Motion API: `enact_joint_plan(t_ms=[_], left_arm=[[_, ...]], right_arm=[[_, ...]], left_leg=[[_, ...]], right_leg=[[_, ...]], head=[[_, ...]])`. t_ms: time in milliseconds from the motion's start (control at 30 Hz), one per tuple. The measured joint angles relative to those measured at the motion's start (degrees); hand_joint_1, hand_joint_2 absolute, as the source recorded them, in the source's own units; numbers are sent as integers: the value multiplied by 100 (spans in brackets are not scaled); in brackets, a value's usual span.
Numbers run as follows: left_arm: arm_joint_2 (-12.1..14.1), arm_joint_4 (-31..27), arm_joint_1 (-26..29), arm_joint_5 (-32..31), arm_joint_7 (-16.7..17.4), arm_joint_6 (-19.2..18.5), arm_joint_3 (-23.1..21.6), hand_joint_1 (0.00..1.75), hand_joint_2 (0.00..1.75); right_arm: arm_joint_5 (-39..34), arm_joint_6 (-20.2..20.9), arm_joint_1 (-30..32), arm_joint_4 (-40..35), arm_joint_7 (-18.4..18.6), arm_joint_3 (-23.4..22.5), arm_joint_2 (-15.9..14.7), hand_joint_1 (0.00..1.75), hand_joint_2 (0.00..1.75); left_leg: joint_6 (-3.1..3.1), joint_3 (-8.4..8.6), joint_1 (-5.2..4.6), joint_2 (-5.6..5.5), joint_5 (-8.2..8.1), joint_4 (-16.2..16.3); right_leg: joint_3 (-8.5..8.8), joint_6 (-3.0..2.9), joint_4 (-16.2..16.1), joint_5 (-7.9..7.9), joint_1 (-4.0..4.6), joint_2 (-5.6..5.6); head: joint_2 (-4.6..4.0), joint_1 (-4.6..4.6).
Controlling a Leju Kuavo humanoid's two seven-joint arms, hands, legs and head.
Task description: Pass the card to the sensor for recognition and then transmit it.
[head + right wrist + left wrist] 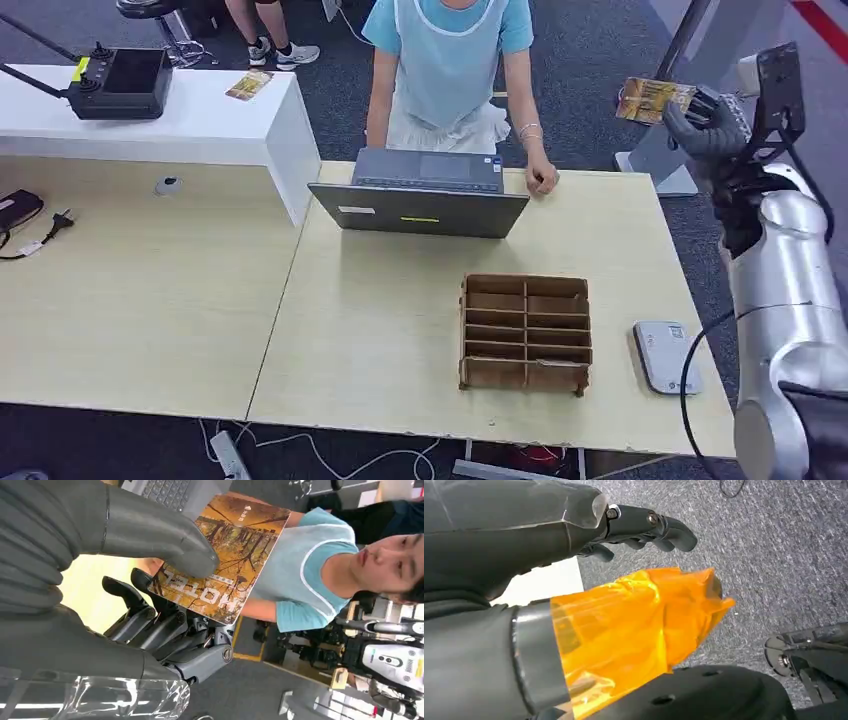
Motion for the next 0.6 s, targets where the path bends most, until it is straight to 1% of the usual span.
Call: enact_joint_plan(t_ms=[133, 233, 367, 600], left_arm=[[31, 0, 1, -37, -2, 2, 0, 0, 0], [59, 0, 8, -15, -2, 6, 2, 0, 0], [81, 0, 14, 33, -11, 17, 17, 0, 0], [105, 0, 21, 79, -33, 22, 105, 0, 0]], right_arm=[[-540, 237, 30, 48, -79, 0, -265, 175, 175], [-902, 221, 167, 11, -92, 2, -464, 175, 175], [-1462, 273, 497, -236, -79, 2, -739, 175, 175], [-2233, 680, 1239, -809, -107, 2, -1303, 175, 175]], left_leg=[[0, 1, -1, 0, 0, 0], [0, 0, 0, -1, 0, 0], [1, 0, 0, -2, -1, 0], [3, -1, -1, -3, -3, 0]], right_leg=[[0, 0, -1, 0, 0, 1], [1, 0, -1, 0, 0, -1], [0, 0, -1, 0, 0, -4], [1, 4, -2, -3, 0, -5]], head=[[0, 0], [0, -2], [0, 0], [0, -2]])
